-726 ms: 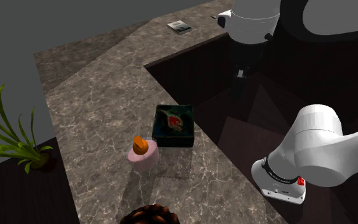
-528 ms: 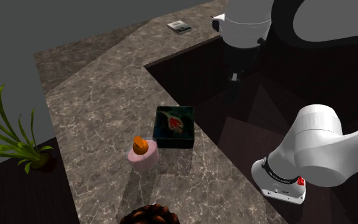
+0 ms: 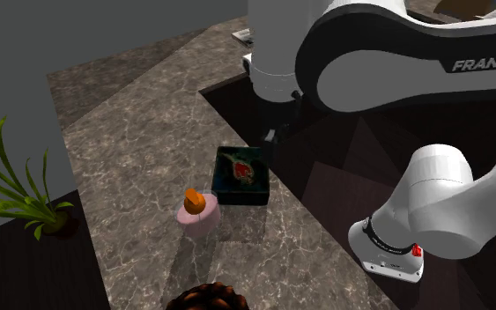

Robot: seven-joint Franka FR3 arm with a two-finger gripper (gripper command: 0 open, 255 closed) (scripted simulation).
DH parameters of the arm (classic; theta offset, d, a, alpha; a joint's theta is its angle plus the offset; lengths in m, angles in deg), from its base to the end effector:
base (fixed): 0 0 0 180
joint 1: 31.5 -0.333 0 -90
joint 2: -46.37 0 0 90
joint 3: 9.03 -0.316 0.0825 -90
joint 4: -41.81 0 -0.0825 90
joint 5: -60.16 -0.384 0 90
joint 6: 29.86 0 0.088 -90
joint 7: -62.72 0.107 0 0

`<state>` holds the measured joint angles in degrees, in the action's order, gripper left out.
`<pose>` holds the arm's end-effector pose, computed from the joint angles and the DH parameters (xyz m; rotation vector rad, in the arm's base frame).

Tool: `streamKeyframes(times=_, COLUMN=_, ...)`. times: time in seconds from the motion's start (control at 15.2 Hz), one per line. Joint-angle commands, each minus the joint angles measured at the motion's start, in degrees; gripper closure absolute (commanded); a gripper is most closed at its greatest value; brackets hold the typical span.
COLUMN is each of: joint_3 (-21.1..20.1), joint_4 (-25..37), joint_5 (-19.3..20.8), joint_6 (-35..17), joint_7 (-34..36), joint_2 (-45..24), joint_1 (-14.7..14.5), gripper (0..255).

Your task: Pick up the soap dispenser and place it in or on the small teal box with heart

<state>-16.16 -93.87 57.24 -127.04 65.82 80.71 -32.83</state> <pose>0.3581 0.0643 0.5307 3.1115 0.0950 -0.1149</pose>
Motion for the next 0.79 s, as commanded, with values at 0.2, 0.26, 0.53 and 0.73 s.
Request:
streamKeyframes(times=0.2, joint_3=-3.72, joint_4=3.33, joint_5=-0.88, joint_6=-6.98, joint_7=4.70, joint_2=-9.19, joint_1=-0.61, gripper=0)
streamKeyframes(times=0.26, joint_3=-4.42, joint_4=4.23, joint_5=-0.85, joint_6=-8.22, joint_7=5.63, joint_2=-11.13, joint_1=-0.68, gripper=0)
streamKeyframes(times=0.53, joint_3=-7.02, joint_4=8.58, joint_5=-0.01, joint_6=-12.63, joint_7=9.53, joint_2=-19.16, joint_1=-0.92, gripper=0)
streamKeyframes(times=0.73, joint_3=-8.71, joint_4=12.62, joint_5=1.37, joint_6=-15.28, joint_7=12.64, joint_2=-25.42, joint_1=-1.18, gripper=0)
